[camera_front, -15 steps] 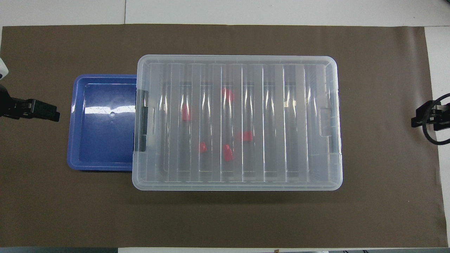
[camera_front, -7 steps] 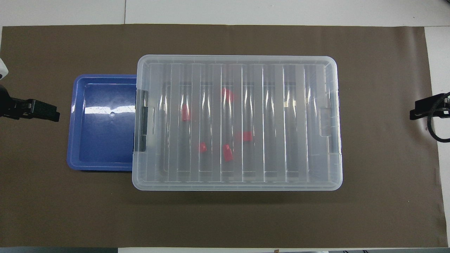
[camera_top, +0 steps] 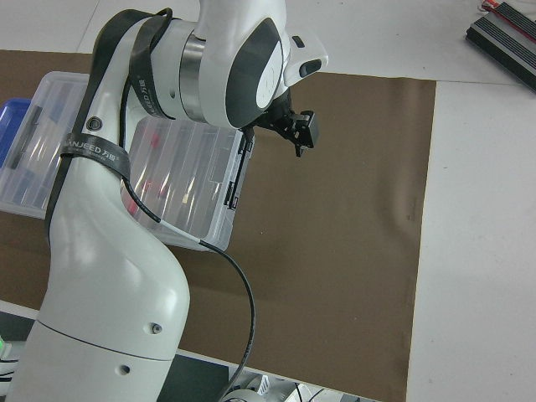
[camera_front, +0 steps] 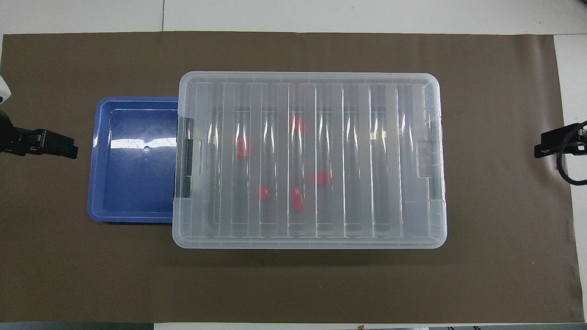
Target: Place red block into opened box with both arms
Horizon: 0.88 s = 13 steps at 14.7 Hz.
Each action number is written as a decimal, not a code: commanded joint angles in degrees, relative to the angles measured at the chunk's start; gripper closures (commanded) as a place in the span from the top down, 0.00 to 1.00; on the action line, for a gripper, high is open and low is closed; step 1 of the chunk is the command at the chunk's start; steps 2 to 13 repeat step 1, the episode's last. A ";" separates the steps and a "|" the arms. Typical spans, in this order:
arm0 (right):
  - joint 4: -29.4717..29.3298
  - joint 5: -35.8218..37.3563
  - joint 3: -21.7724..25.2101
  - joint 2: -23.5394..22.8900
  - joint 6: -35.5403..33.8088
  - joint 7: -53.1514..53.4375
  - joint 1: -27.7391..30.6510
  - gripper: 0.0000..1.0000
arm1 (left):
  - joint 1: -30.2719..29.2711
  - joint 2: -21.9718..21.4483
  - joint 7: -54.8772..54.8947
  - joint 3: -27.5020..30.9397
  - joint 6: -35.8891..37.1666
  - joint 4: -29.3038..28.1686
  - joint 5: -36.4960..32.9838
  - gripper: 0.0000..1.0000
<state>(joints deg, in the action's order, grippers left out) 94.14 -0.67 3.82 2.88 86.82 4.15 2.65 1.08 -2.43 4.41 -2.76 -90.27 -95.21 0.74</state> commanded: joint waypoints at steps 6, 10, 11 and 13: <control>1.49 -0.12 -0.39 1.17 1.42 -1.07 0.60 1.00 | -0.38 -0.47 0.95 -0.05 0.10 -0.24 -0.12 1.00; 1.49 -0.12 -0.39 1.17 1.42 -1.07 0.60 1.00 | -0.38 -0.47 0.95 -0.05 0.10 -0.24 -0.12 1.00; 1.49 -0.12 -0.39 1.17 1.42 -1.07 0.60 1.00 | -0.38 -0.47 0.95 -0.05 0.10 -0.24 -0.12 1.00; 1.49 -0.12 -0.39 1.17 1.42 -1.07 0.60 1.00 | -0.38 -0.47 0.95 -0.05 0.10 -0.24 -0.12 1.00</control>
